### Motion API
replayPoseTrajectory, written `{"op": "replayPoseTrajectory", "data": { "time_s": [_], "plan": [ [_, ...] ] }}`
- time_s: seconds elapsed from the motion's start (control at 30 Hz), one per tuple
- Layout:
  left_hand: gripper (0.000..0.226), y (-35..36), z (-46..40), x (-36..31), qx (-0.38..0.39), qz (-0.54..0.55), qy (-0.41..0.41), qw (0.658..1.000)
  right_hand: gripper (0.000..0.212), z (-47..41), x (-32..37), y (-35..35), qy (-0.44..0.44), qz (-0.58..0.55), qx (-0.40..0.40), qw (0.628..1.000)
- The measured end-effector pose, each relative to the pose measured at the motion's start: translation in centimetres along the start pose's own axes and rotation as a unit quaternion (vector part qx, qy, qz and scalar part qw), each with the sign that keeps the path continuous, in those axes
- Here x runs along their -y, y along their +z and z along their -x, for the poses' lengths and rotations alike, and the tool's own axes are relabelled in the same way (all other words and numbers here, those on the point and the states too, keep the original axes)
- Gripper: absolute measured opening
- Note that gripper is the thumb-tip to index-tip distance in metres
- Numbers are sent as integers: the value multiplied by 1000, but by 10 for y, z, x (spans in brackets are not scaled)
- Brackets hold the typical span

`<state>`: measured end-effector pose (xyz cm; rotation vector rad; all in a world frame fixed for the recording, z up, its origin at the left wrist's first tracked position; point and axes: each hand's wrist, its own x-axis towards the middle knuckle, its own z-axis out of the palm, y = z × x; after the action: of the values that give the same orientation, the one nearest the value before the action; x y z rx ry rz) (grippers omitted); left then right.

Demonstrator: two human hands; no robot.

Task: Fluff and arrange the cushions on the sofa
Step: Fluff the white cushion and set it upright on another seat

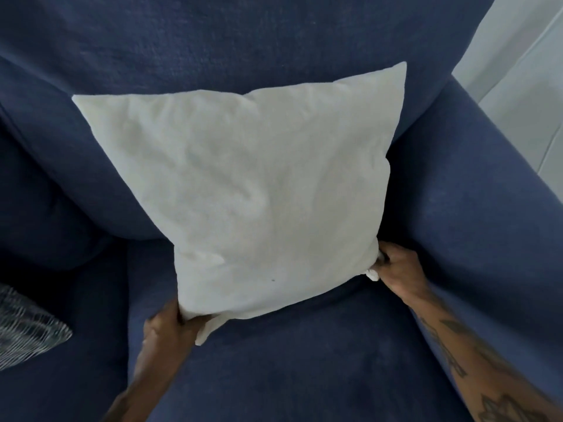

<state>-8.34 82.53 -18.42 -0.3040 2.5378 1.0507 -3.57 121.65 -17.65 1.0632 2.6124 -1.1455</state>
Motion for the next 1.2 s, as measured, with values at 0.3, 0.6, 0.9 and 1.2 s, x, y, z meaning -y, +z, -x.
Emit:
{"op": "replayPoseTrajectory", "data": {
  "time_s": [0.3,0.6,0.9,1.2],
  "plan": [
    [33,-34,-16,-7,73,-30,21,997,38,-9,-1,-9,38,64,-31,997],
    [35,-128,-45,-184,-80,276,175,942,26,-59,170,-117,-81,-399,20,913],
    [69,-153,-61,-186,-131,319,188,919,12,-65,171,-139,-124,-383,-32,915],
    [40,-150,-76,-179,-89,371,165,909,6,-64,173,-126,-61,-417,-24,907]
  ]
}}
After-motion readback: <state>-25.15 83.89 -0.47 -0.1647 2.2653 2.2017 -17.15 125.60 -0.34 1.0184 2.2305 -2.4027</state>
